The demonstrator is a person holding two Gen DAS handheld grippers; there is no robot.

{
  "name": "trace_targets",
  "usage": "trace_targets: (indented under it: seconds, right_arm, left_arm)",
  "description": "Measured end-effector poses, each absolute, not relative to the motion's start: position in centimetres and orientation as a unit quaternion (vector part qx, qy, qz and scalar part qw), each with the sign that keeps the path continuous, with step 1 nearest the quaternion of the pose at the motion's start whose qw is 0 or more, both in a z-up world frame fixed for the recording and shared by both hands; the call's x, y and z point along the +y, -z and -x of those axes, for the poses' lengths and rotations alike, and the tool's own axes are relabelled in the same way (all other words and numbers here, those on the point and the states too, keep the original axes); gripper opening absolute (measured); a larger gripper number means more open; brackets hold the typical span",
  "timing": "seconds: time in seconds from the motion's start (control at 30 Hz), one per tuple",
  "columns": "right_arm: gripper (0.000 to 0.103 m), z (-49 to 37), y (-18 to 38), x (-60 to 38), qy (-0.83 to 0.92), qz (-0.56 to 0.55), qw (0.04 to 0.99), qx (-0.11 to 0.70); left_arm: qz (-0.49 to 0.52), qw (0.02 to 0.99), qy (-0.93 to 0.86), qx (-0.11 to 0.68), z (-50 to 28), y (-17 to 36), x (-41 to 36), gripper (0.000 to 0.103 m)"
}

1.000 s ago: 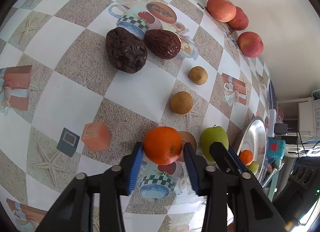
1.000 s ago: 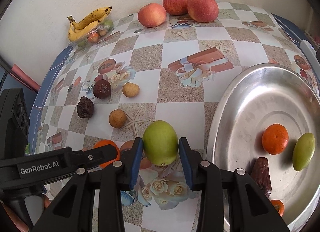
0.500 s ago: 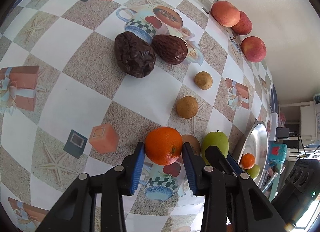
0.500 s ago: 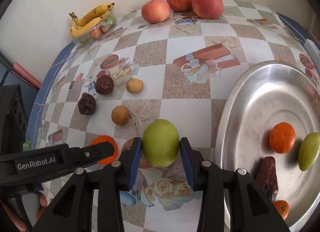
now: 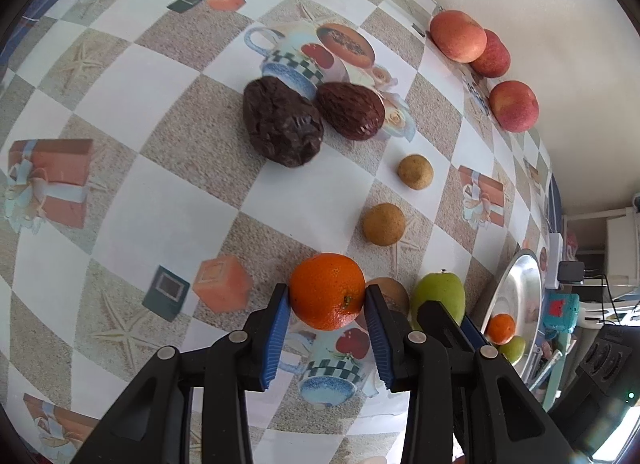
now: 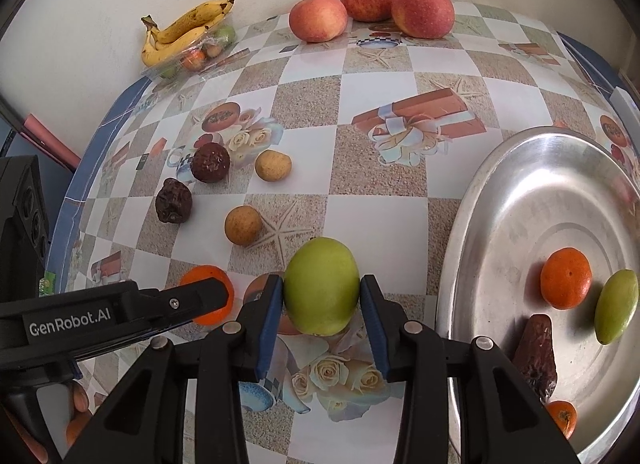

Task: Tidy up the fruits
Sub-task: 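Lift and carry the tangerine and pear toward the steel bowl with both tools, then open both tools over the bowl to drop the tangerine and pear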

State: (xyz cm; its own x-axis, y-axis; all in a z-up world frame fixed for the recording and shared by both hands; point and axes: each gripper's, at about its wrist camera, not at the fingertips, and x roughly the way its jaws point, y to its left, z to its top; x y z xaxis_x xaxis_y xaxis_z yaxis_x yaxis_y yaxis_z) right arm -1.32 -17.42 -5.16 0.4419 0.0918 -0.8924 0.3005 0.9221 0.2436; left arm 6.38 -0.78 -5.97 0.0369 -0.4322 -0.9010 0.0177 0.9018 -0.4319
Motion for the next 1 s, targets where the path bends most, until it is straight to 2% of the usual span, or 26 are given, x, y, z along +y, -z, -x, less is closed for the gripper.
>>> trace_targets:
  seconds: [0.53, 1.0]
  right_arm:
    - [0.041, 2.9, 1.3, -20.1, 0.078, -0.253, 0.846, 0.463]
    - [0.041, 8.9, 0.6, -29.7, 0.262, -0.310, 0.801, 0.439]
  left_arm:
    - [0.159, 0.735, 0.213, 0.623, -6.0, 2.3, -2.1, 0.040]
    - [0.071, 0.728, 0.331, 0.597, -1.2, 0.7, -10.0, 0.040]
